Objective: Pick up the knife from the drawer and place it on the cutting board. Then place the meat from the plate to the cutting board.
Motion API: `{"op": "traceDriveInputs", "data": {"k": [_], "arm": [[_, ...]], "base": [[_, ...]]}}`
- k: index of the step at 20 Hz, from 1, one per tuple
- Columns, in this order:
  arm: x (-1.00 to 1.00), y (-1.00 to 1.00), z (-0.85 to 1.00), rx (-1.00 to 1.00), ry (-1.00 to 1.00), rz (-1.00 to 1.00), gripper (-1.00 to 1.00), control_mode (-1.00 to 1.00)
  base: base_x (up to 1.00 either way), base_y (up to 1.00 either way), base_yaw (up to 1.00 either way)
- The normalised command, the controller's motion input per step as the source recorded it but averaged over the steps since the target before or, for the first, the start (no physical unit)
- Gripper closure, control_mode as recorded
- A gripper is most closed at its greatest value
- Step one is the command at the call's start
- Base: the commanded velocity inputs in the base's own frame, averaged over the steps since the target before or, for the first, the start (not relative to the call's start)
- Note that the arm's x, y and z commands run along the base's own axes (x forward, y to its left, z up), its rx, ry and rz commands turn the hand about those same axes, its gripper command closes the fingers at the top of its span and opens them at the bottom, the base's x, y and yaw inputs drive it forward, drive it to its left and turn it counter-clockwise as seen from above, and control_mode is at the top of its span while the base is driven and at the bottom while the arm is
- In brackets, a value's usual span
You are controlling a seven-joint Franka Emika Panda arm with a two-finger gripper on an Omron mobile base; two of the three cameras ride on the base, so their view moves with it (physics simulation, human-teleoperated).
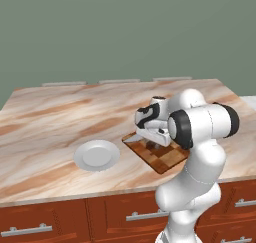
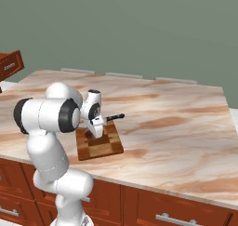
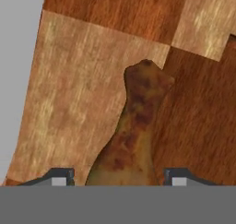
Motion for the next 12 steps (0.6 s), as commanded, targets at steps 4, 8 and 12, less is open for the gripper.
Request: {"op": "traceDriveInputs", "data": {"k": [4,8,12], "arm": [[-0.04,-0.01,0.29,0.00,0.00,0.00,-1.00,-1.00],[-0.15,-0.03,0.85,0.00,-0.02,0.05,-1.00,-1.00],[-0.36,-0.13,0.80,0.00,-0.10,0.11,-1.00,-1.00]], "base": [[0.00,0.00,0.00],[0.00,0.00,0.00],[0.00,0.00,0.00]]}}
